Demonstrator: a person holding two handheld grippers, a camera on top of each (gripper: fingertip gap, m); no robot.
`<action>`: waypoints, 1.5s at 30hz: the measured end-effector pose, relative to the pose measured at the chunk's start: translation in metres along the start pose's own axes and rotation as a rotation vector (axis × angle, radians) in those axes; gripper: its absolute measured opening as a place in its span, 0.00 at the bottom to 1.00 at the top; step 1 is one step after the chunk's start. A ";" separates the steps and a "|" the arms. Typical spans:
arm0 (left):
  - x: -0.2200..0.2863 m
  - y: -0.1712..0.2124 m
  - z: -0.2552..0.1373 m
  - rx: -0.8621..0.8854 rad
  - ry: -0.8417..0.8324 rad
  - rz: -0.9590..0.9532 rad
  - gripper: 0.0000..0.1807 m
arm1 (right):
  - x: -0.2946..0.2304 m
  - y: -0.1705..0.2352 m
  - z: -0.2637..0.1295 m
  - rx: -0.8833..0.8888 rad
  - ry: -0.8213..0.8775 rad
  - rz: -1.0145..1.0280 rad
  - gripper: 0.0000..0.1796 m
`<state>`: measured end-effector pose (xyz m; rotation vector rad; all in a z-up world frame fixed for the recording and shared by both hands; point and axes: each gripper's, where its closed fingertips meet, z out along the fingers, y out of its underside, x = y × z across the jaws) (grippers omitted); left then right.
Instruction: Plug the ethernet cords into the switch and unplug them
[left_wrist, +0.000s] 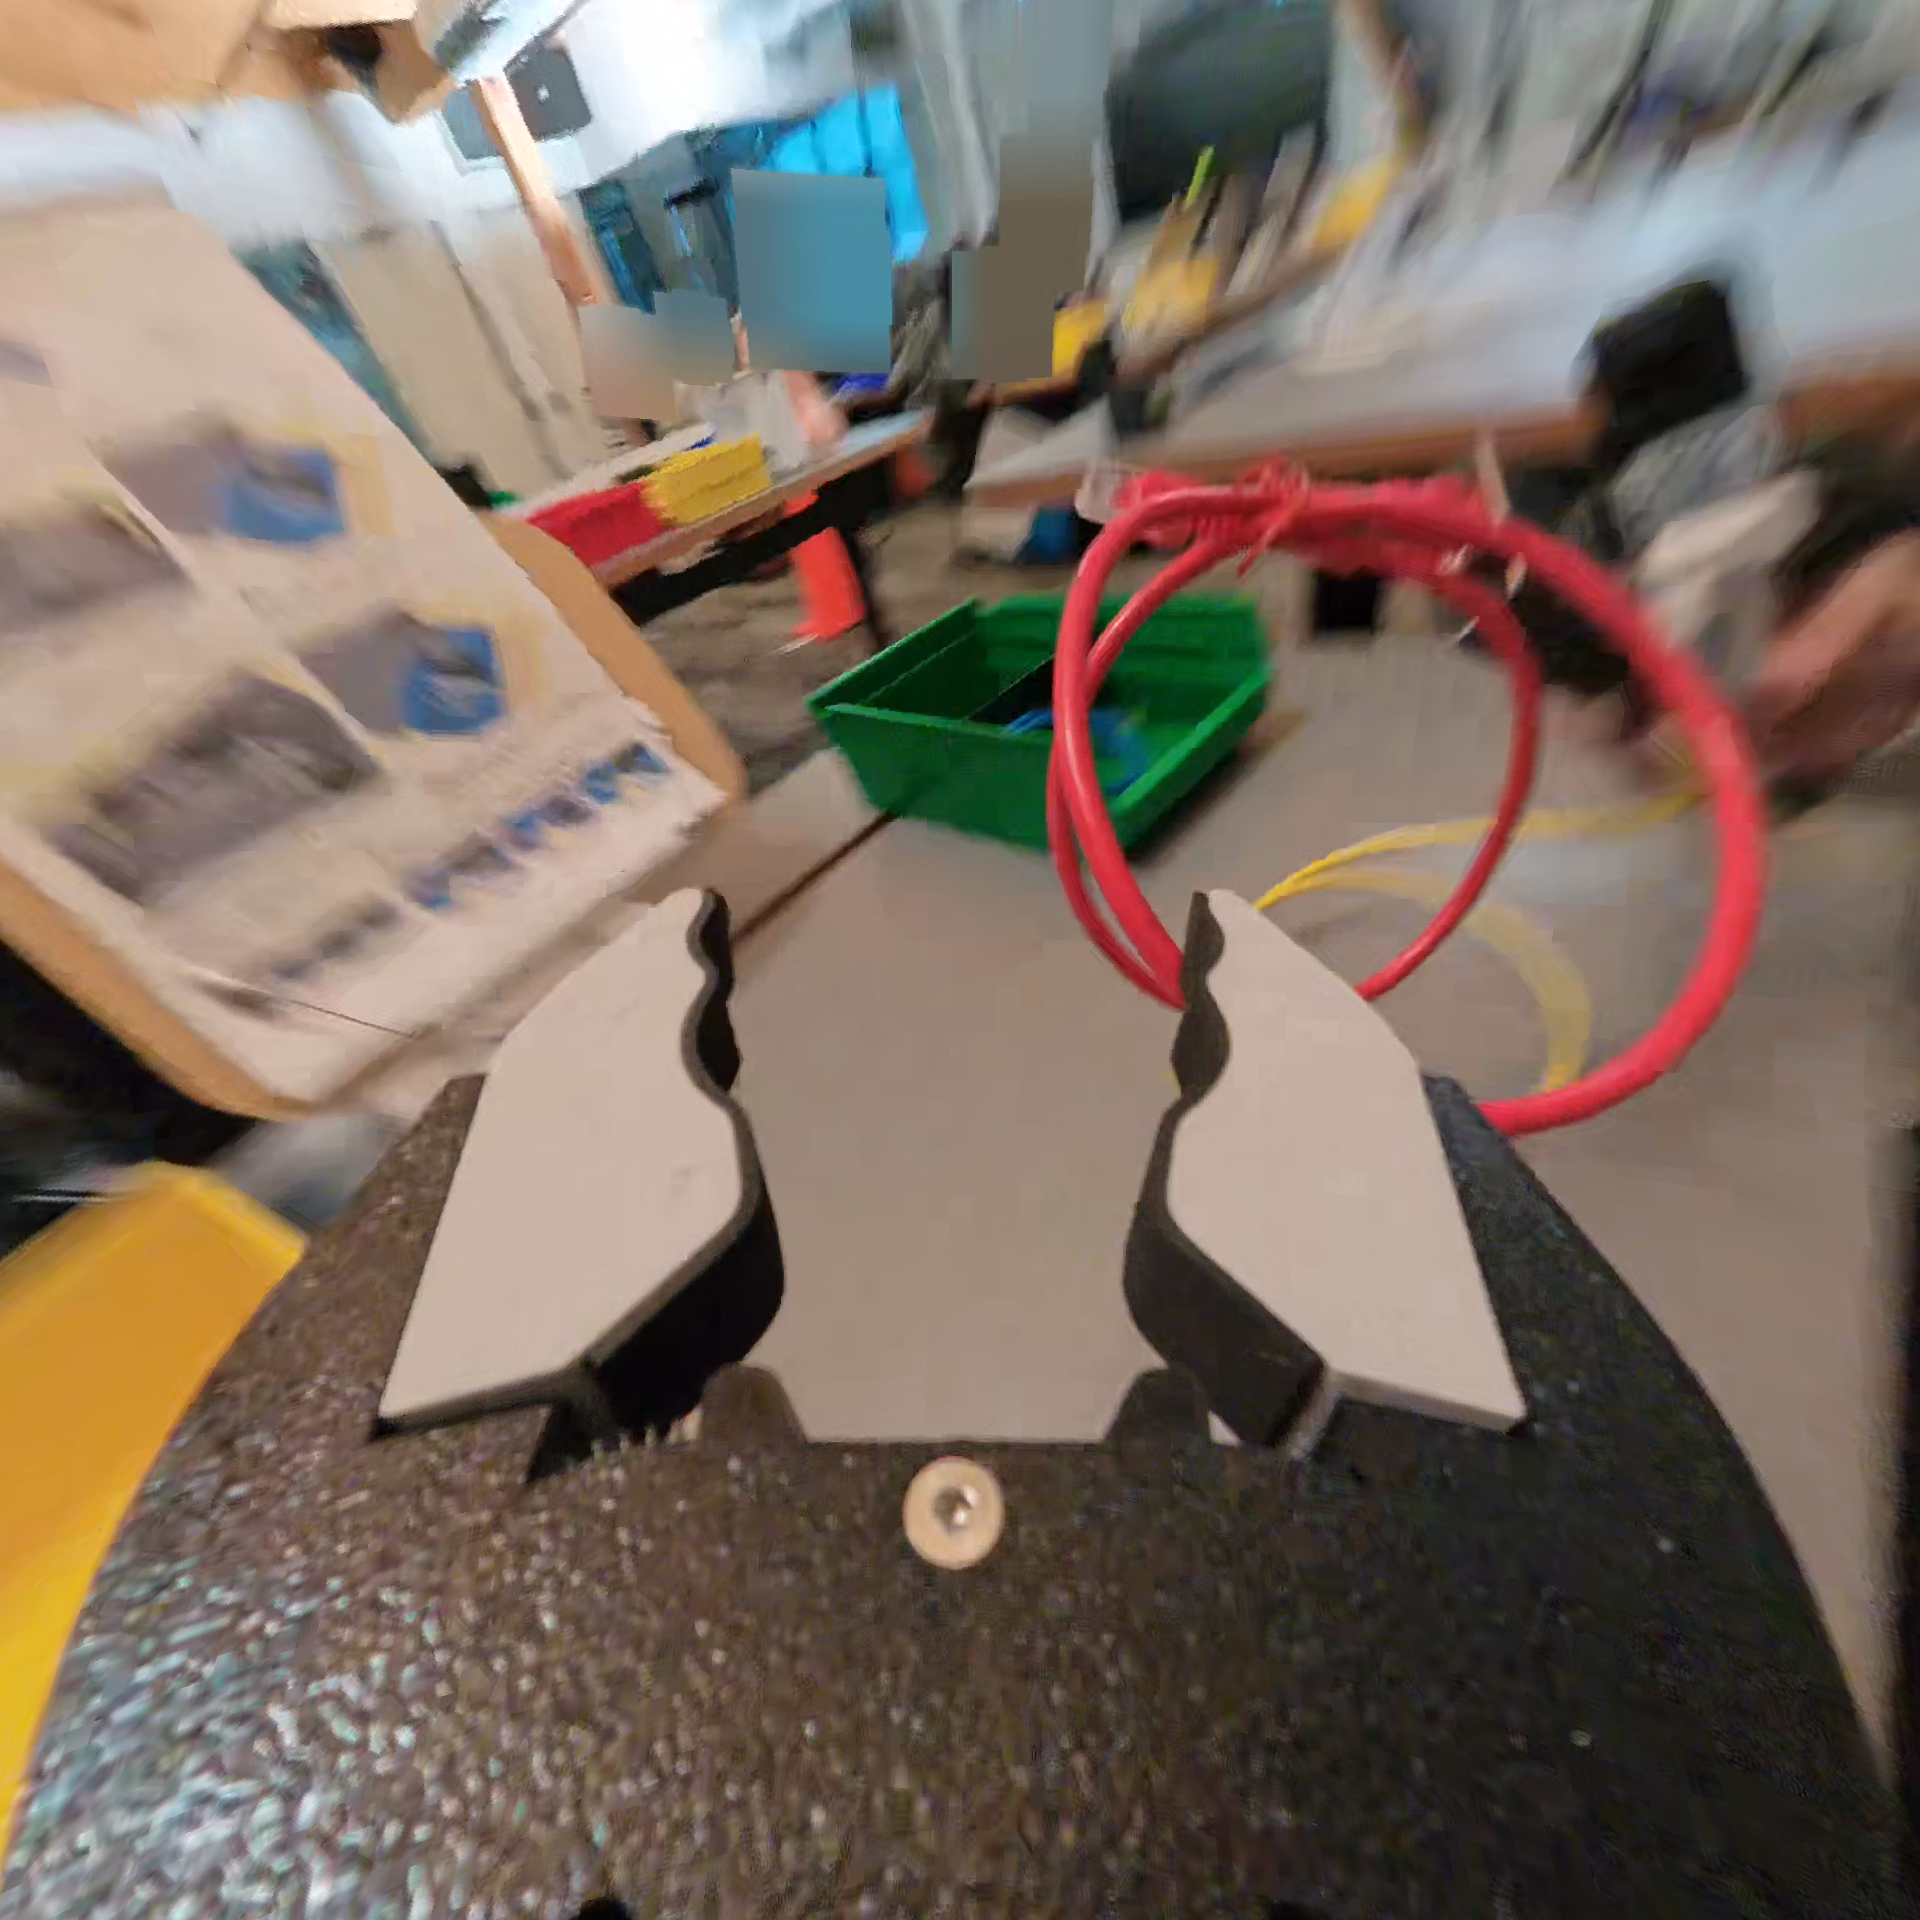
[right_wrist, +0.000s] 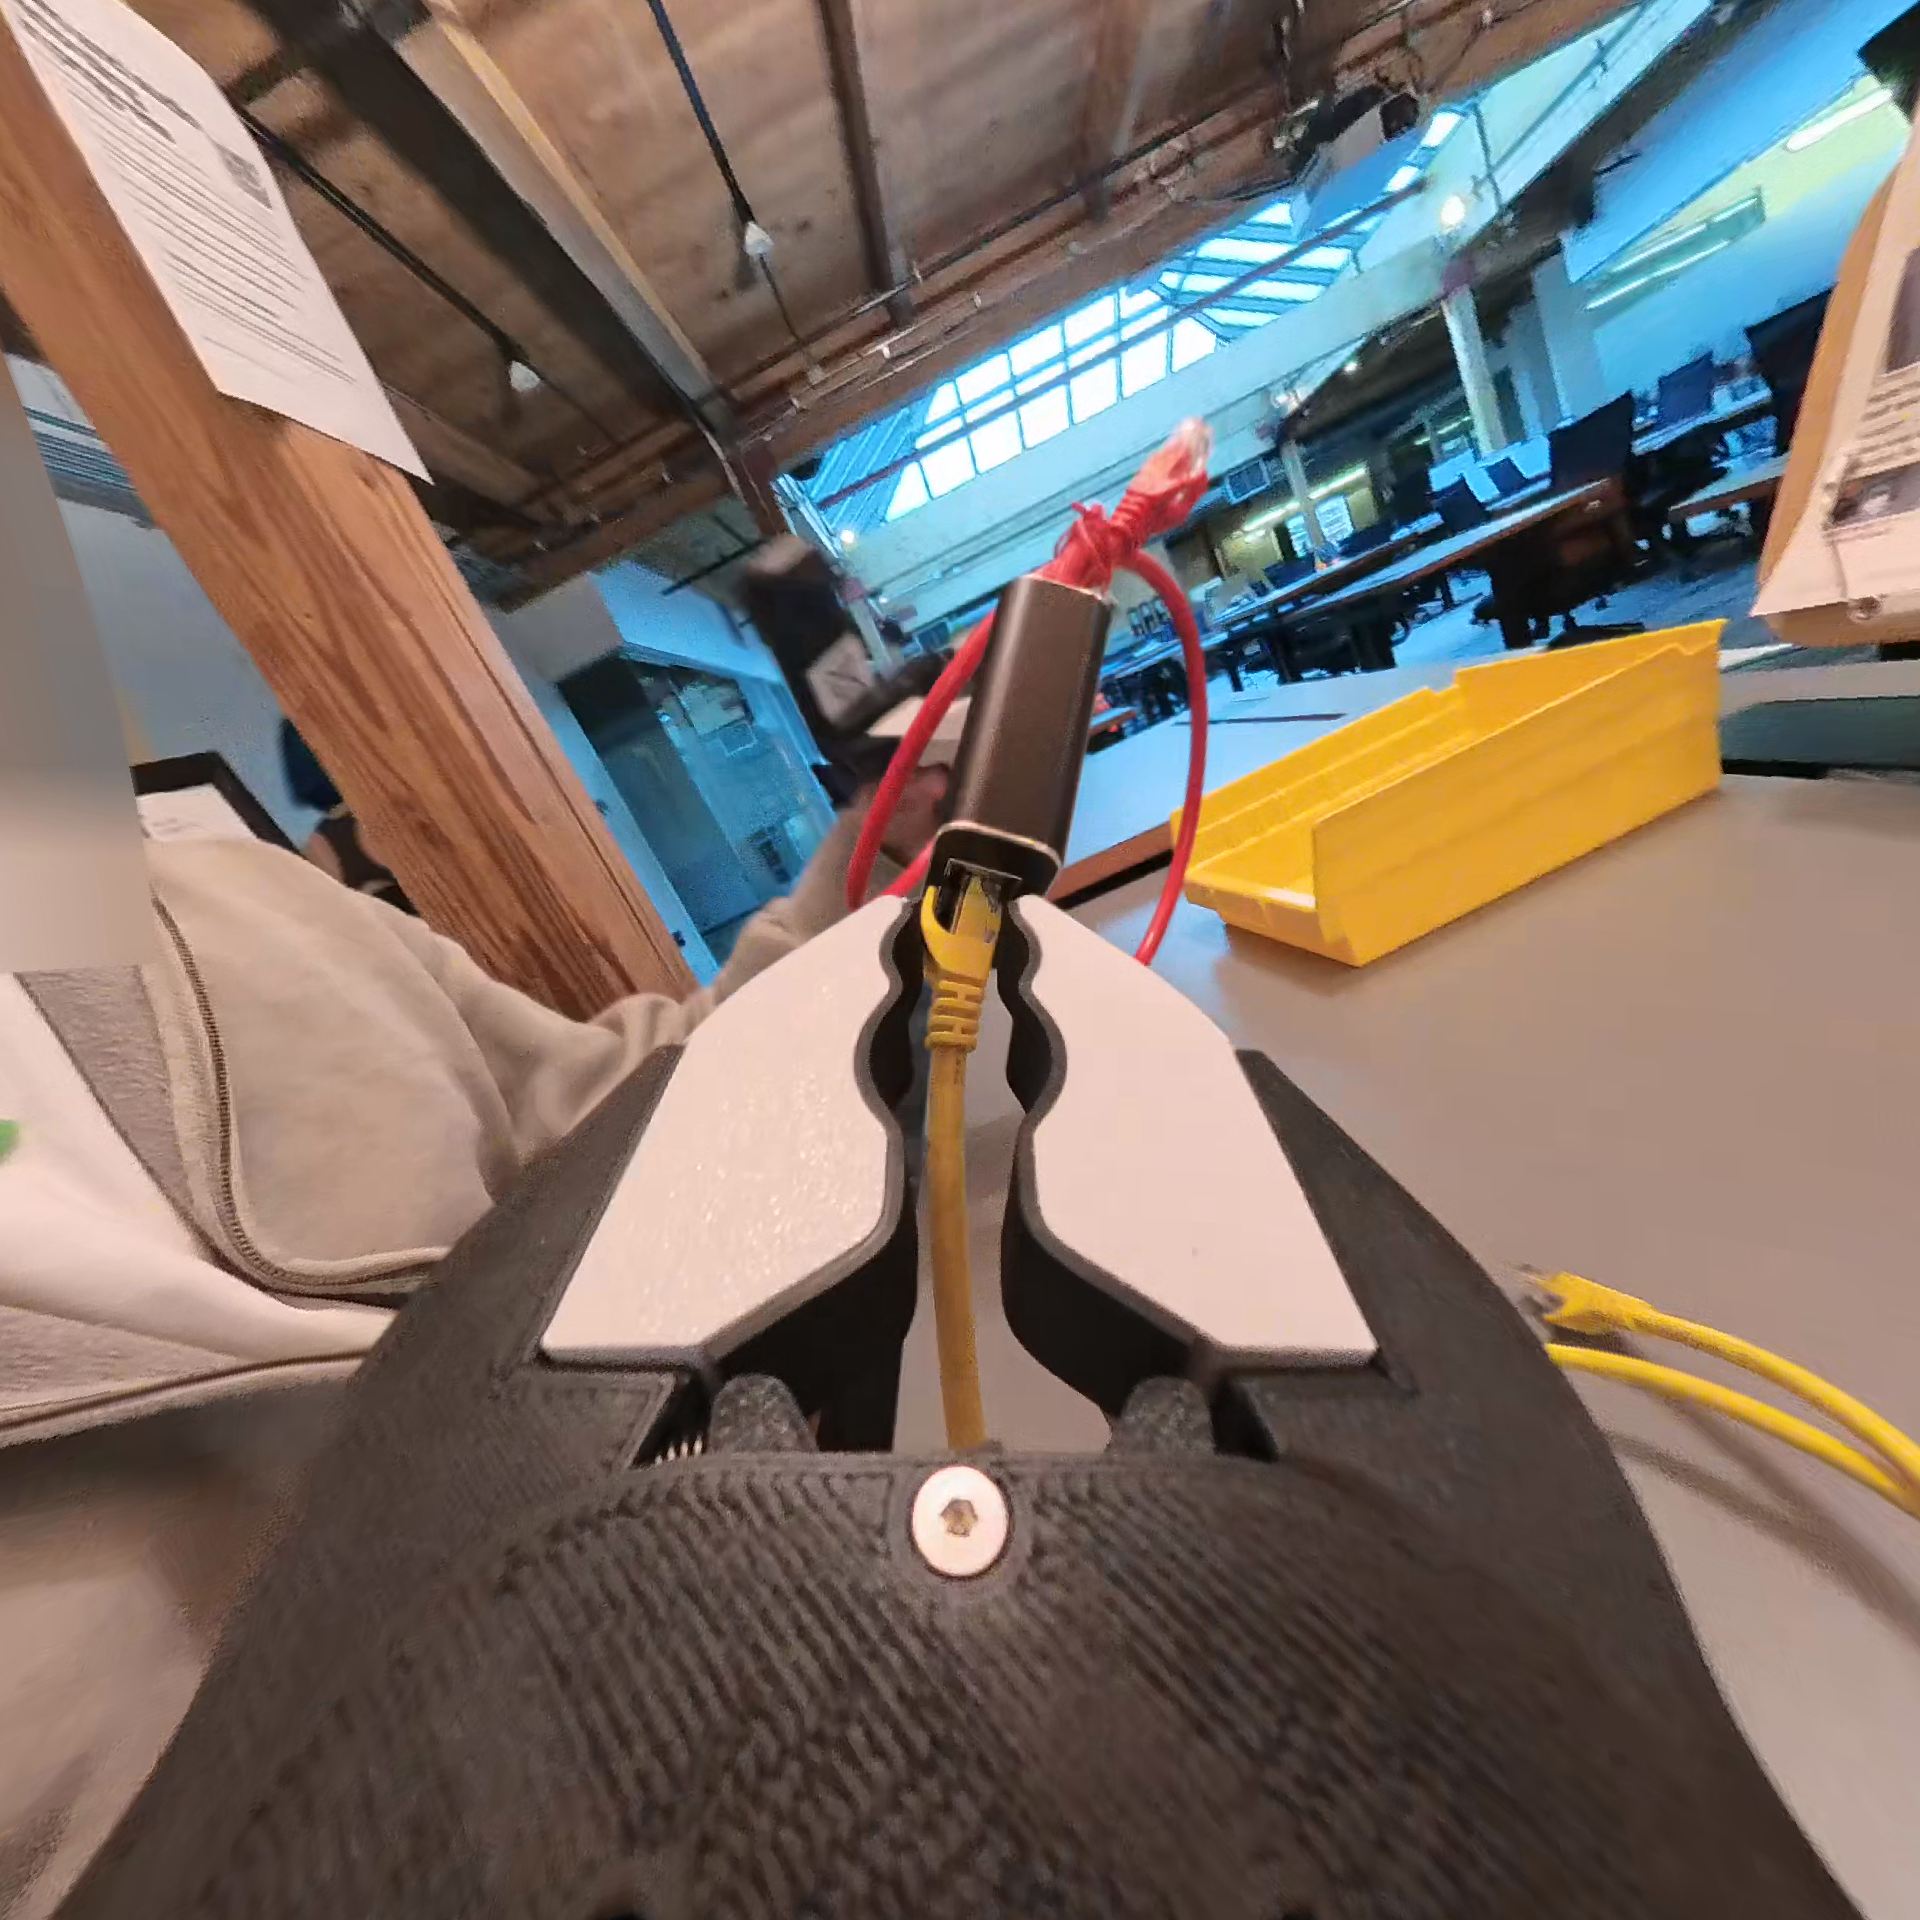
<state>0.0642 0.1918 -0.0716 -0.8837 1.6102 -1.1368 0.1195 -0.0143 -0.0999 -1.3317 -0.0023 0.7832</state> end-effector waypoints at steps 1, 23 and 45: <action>0.001 0.013 -0.004 0.073 0.069 -0.176 0.40 | -0.002 0.000 0.003 -0.005 -0.007 0.005 0.08; 0.170 -0.051 0.036 0.553 1.104 -0.532 0.36 | -0.038 0.033 0.058 0.096 -0.404 0.327 0.08; 0.127 -0.051 0.078 0.608 0.762 -0.798 0.29 | -0.009 0.004 0.043 0.012 0.172 -0.258 0.08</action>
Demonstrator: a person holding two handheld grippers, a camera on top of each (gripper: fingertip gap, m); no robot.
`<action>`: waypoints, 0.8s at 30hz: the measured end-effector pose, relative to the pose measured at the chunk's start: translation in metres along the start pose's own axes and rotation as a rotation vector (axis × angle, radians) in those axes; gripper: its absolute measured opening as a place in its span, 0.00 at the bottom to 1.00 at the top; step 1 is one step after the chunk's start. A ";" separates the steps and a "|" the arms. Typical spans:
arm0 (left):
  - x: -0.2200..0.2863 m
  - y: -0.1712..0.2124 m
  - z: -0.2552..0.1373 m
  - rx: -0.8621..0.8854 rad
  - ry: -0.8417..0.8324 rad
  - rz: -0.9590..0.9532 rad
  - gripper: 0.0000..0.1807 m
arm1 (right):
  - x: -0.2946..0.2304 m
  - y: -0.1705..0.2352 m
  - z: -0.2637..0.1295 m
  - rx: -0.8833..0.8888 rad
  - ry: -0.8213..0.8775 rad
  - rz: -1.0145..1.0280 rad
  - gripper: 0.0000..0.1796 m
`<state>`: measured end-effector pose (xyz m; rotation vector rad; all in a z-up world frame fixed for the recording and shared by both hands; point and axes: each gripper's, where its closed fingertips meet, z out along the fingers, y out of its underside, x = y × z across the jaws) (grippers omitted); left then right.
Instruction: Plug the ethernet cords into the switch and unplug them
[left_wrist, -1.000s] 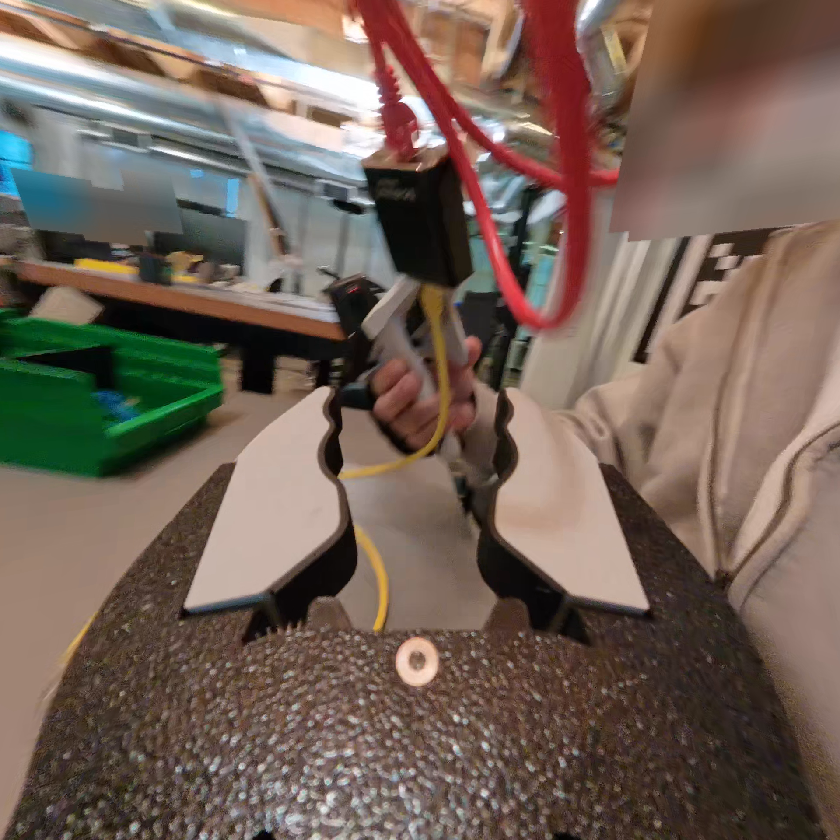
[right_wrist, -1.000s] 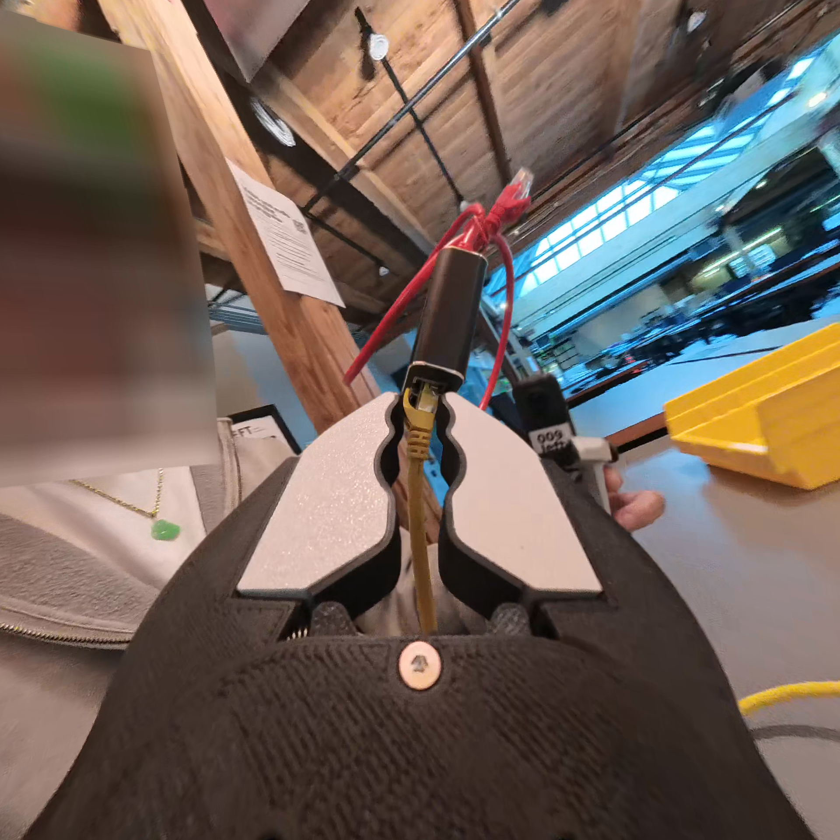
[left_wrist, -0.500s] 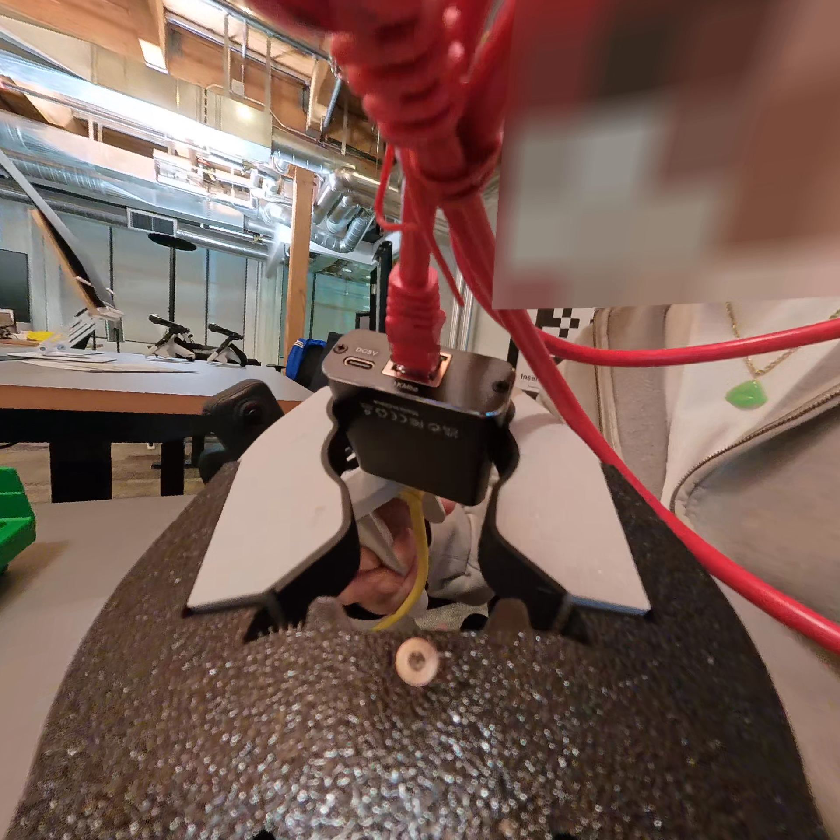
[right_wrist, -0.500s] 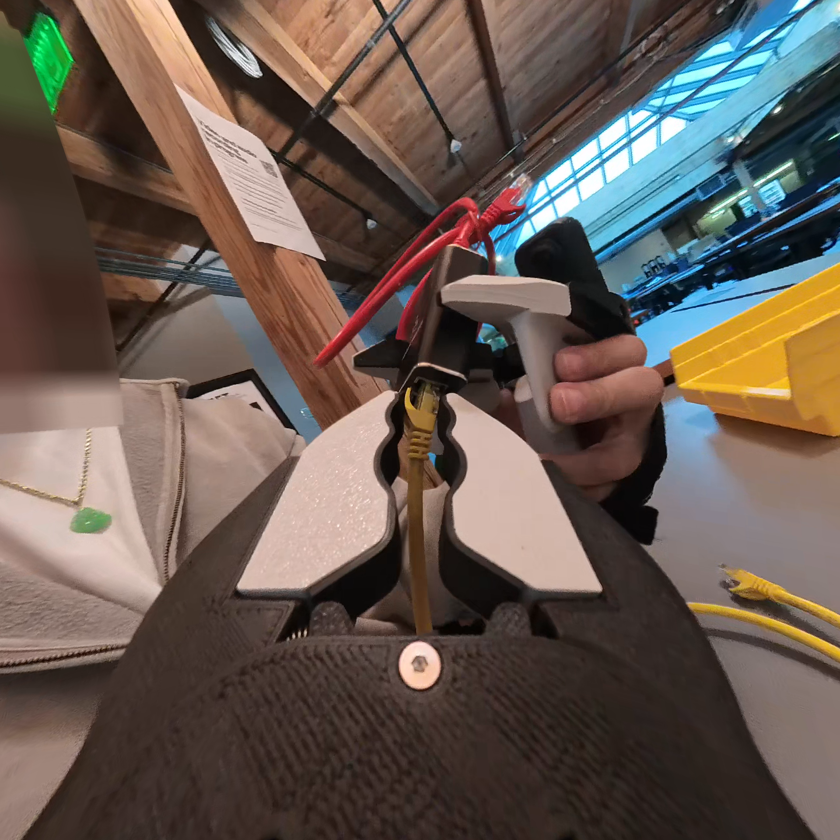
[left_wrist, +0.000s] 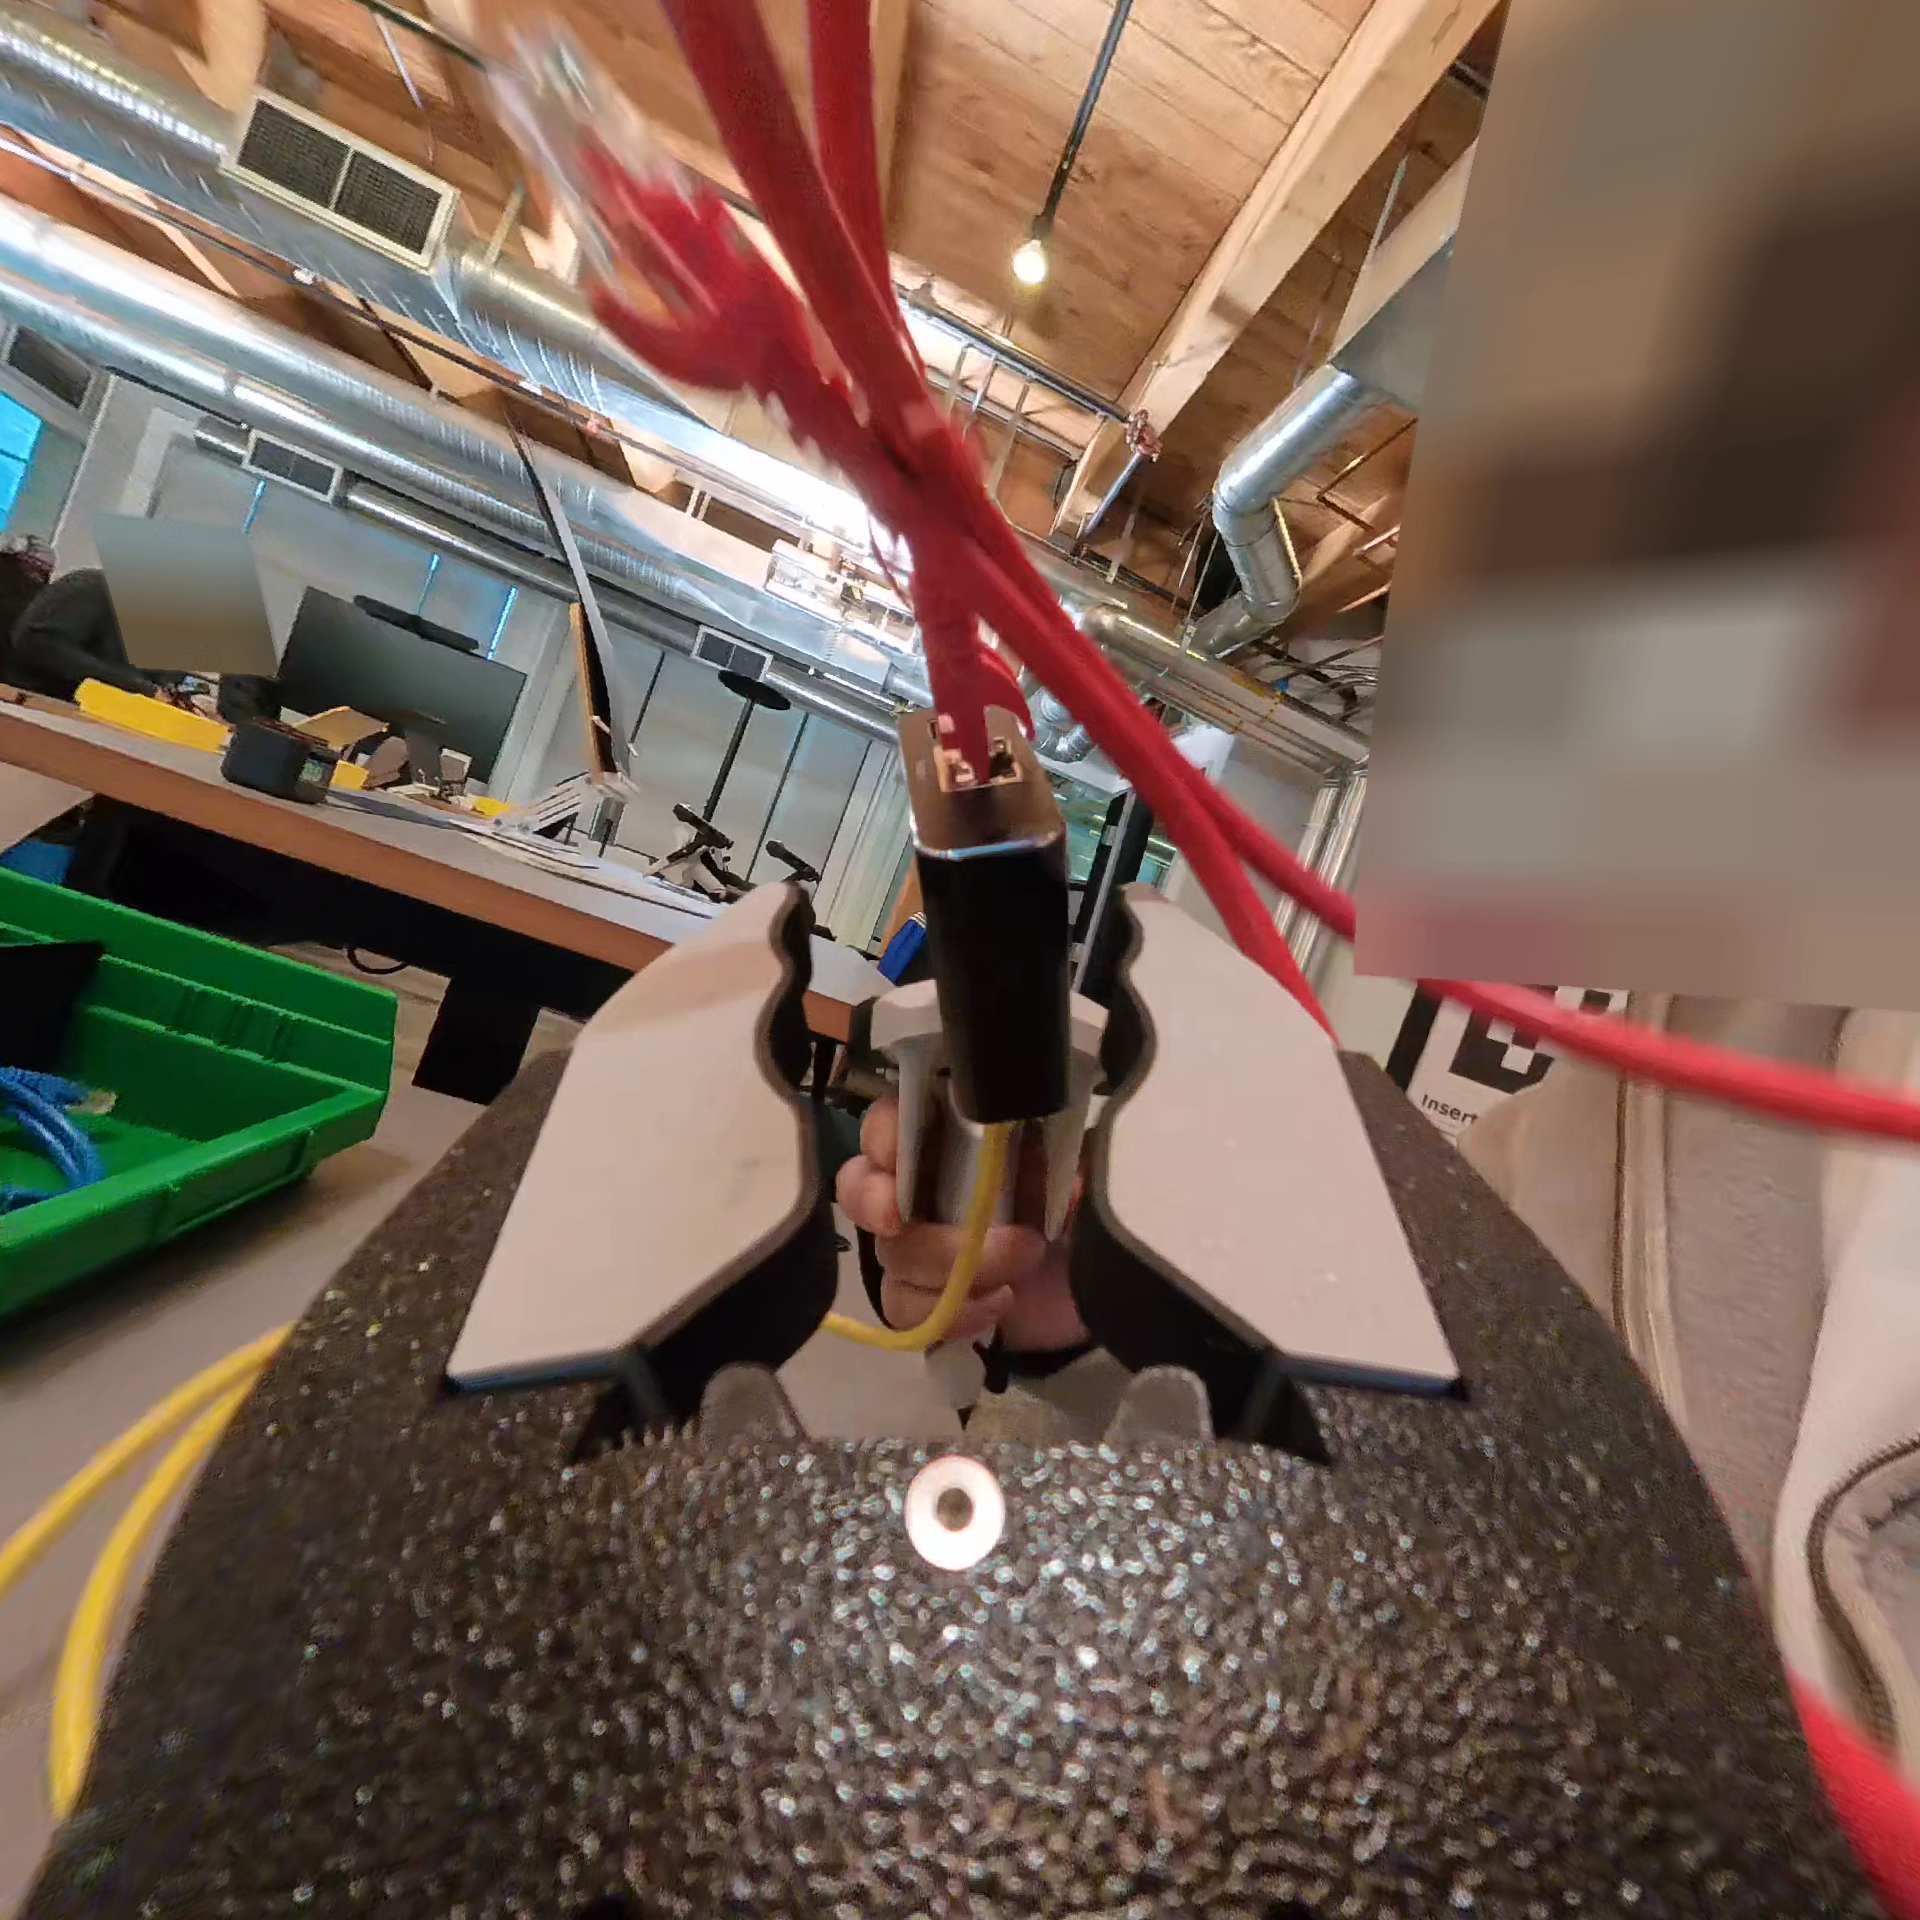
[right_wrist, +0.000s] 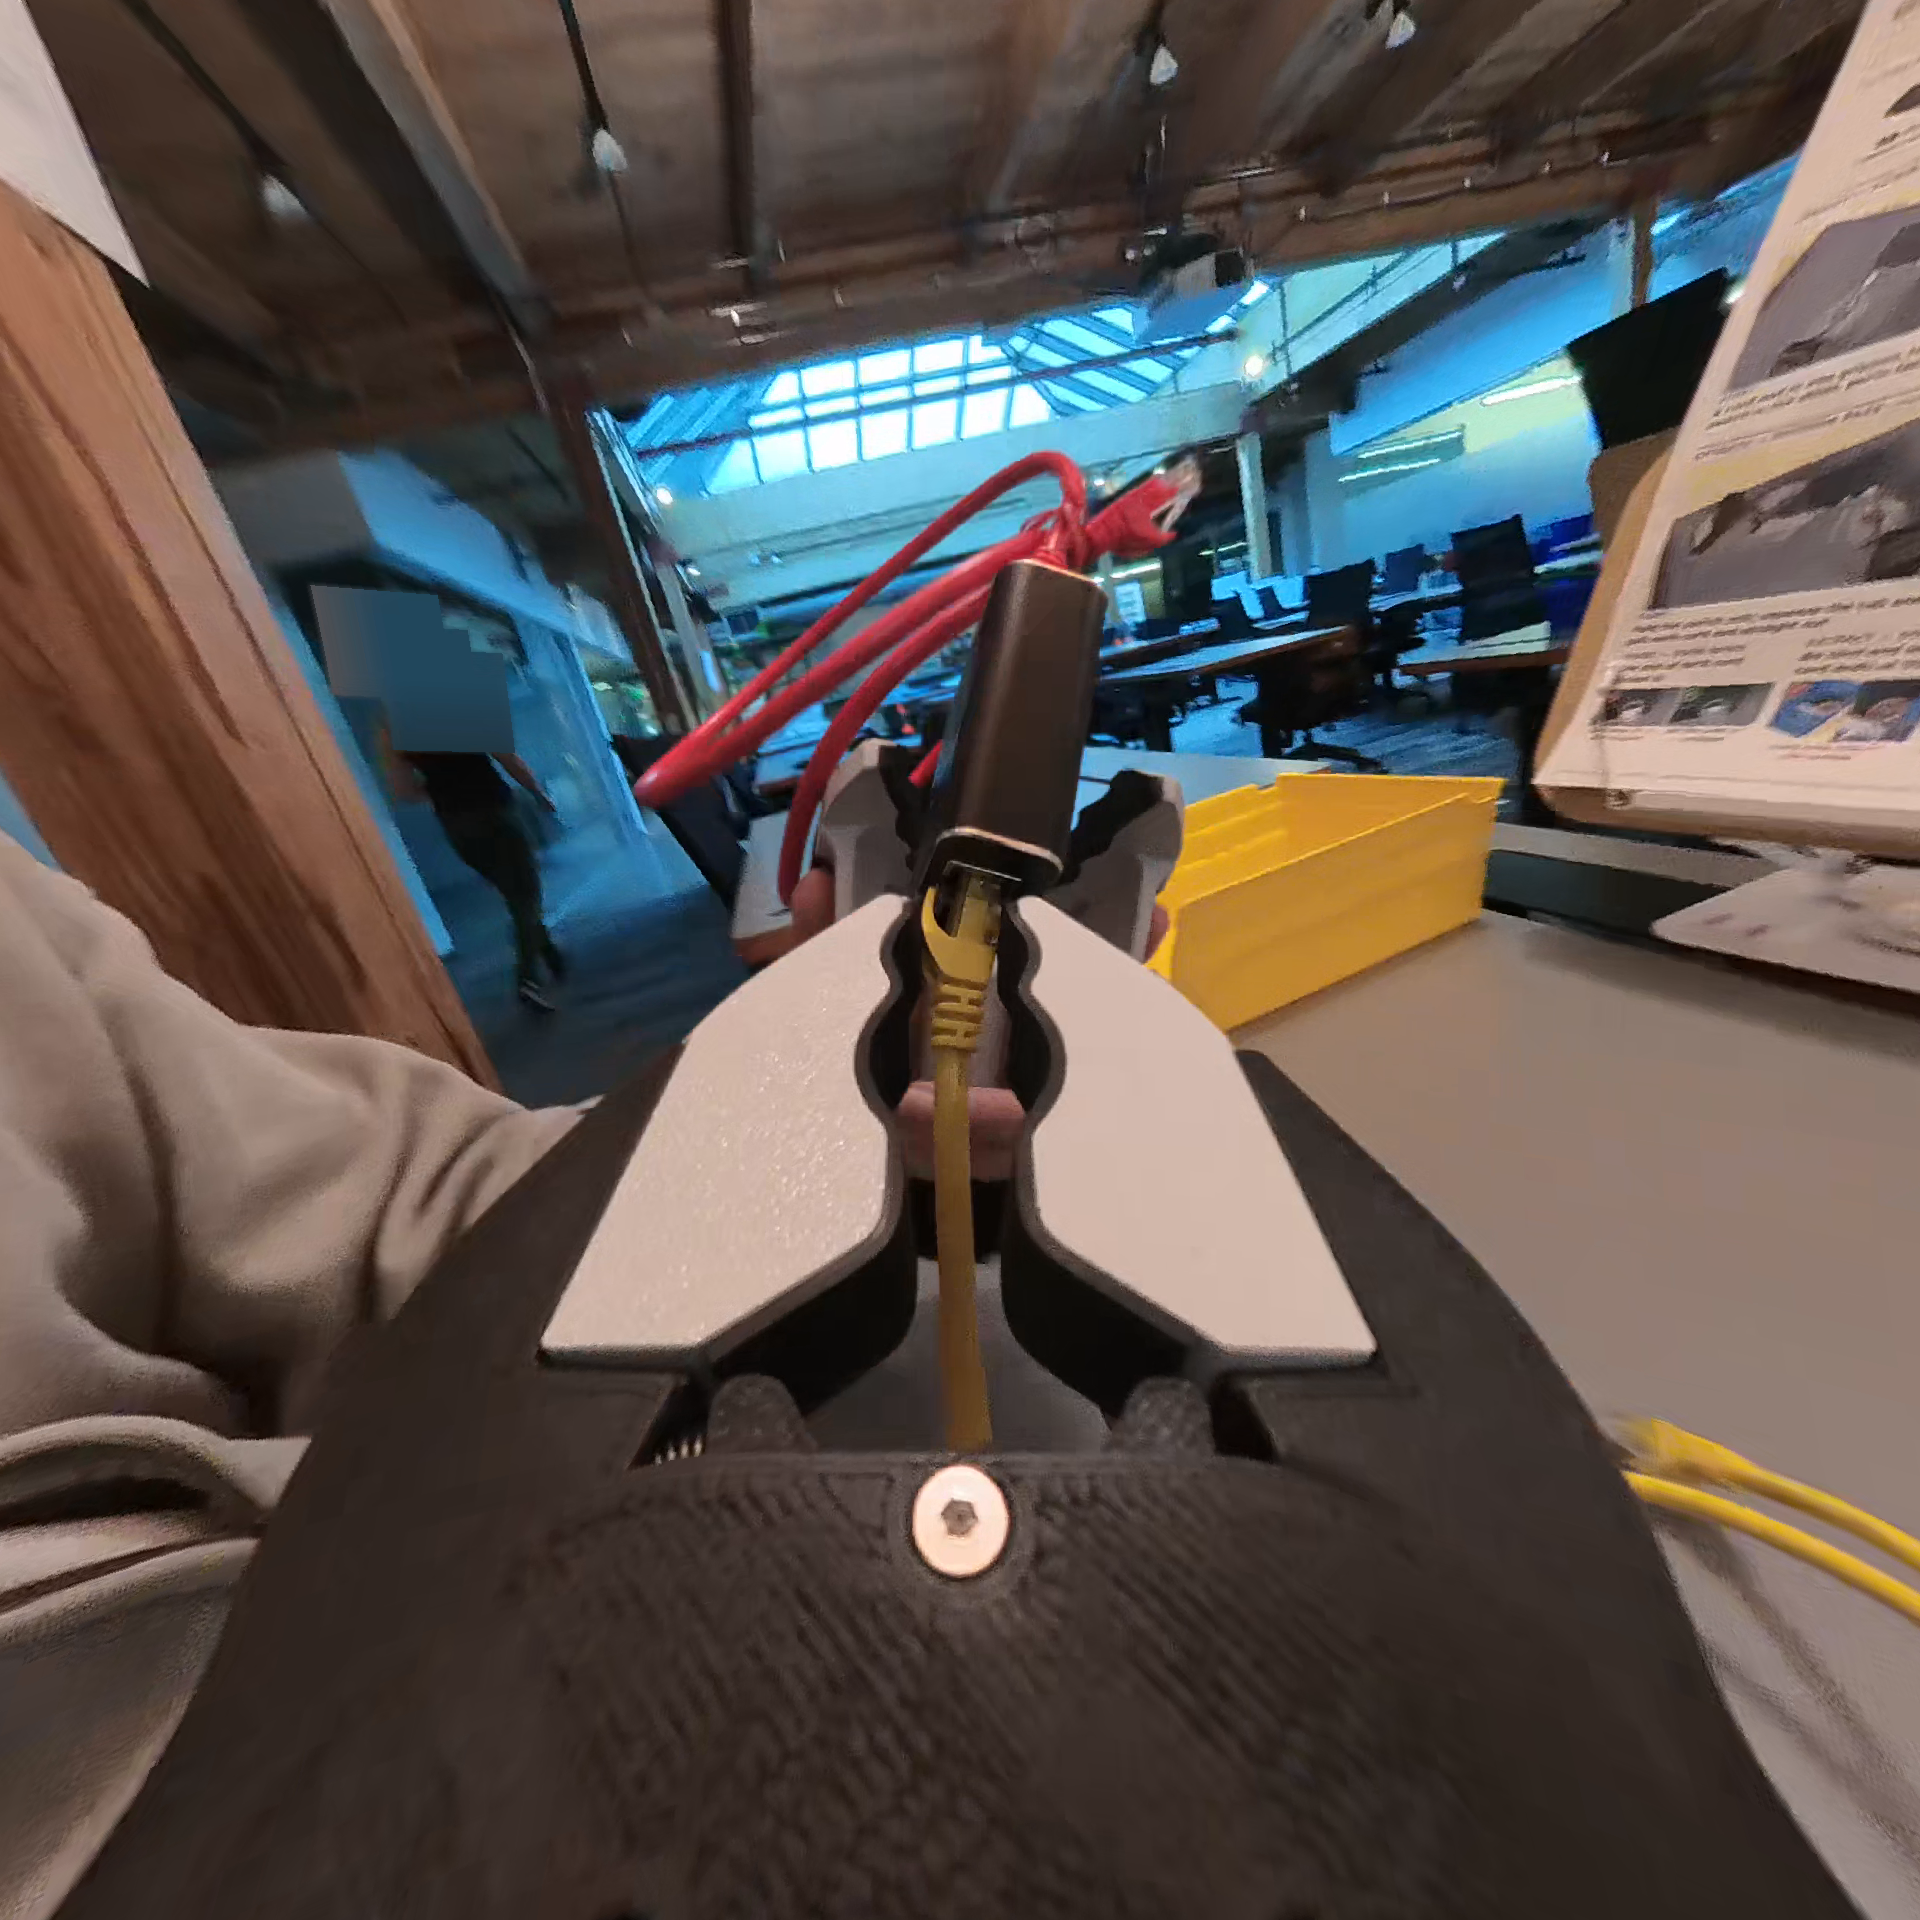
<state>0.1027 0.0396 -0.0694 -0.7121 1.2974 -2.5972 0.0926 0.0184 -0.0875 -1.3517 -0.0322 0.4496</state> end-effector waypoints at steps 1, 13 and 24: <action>0.001 0.000 0.001 0.000 -0.004 -0.012 0.26 | 0.000 0.001 0.001 -0.012 0.018 -0.028 0.08; -0.003 -0.005 -0.003 0.011 -0.120 -0.109 0.14 | 0.003 0.019 0.009 -0.122 0.094 -0.136 0.08; 0.009 -0.004 -0.010 -0.067 -0.056 -0.054 0.13 | -0.007 0.028 0.018 -0.203 0.097 -0.200 0.09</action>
